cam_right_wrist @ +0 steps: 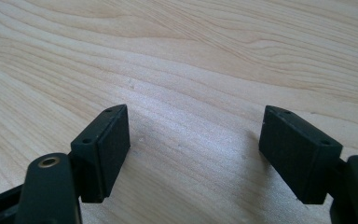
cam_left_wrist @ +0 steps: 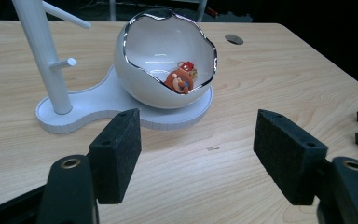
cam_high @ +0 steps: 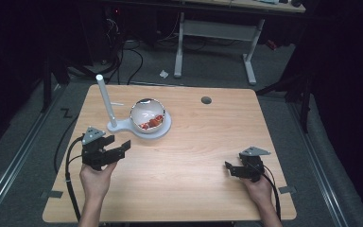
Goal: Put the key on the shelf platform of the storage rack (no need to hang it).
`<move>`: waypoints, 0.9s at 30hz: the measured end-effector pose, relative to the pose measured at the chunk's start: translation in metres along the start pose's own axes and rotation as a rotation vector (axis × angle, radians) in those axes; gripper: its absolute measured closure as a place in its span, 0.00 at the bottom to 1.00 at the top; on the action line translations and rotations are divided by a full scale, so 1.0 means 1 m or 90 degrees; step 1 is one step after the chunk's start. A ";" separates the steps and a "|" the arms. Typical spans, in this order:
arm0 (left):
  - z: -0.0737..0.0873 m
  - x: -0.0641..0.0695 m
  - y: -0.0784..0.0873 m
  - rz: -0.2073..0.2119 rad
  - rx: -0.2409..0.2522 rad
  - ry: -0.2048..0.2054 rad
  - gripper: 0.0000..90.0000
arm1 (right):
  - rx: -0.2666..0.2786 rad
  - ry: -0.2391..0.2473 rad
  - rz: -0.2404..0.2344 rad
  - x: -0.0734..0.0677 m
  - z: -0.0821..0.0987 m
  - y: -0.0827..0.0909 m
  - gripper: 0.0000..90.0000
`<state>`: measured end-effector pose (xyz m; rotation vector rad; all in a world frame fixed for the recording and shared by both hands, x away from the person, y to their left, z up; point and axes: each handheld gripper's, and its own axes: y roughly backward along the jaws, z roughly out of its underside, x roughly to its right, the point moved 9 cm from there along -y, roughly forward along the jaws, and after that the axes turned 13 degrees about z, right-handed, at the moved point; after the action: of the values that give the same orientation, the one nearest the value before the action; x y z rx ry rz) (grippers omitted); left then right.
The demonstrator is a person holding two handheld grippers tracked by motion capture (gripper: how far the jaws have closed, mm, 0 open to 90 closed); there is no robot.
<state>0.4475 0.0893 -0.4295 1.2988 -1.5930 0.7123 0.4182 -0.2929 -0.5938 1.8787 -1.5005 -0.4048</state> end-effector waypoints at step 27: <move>0.026 -0.006 0.003 0.003 -0.028 0.004 0.36 | 0.000 0.001 0.000 0.000 0.000 0.000 0.27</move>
<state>0.4373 0.0697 -0.4457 1.2610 -1.5987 0.6795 0.4179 -0.2928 -0.5938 1.8790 -1.5000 -0.4038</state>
